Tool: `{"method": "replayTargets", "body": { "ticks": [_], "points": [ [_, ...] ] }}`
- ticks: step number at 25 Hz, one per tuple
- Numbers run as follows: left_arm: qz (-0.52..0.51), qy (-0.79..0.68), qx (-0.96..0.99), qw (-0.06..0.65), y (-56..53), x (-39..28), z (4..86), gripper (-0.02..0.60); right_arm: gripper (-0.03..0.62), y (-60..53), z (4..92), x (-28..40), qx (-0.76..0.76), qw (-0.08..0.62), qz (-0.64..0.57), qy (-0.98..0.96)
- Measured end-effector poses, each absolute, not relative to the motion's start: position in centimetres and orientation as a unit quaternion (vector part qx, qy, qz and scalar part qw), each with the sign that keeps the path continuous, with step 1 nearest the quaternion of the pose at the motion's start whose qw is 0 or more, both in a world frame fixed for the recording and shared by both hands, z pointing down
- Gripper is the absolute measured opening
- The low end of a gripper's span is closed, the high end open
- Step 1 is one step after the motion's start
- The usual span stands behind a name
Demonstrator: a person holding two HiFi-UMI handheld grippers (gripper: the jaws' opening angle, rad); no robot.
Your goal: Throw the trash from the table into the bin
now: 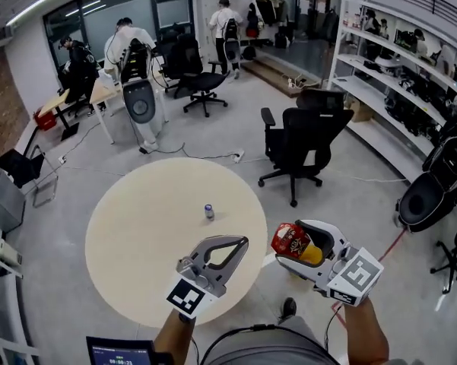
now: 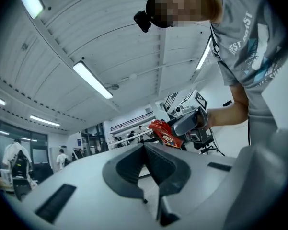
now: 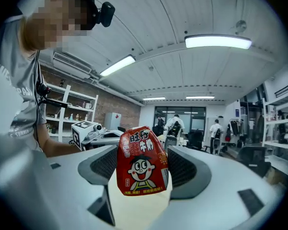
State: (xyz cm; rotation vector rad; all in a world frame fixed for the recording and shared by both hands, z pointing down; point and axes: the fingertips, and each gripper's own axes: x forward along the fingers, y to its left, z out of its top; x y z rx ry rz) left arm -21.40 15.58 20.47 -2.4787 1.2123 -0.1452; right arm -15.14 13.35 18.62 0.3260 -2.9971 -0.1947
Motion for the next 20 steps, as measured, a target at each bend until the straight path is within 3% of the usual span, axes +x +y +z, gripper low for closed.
{"method": "replayTargets", "body": {
  "ticks": [20],
  "points": [
    [-0.066,0.222,-0.962,0.144,-6.5,11.6,30.6,0.041,0.334,-6.4,31.4,17.1,0.304,0.09,0.075,-0.945]
  ]
}}
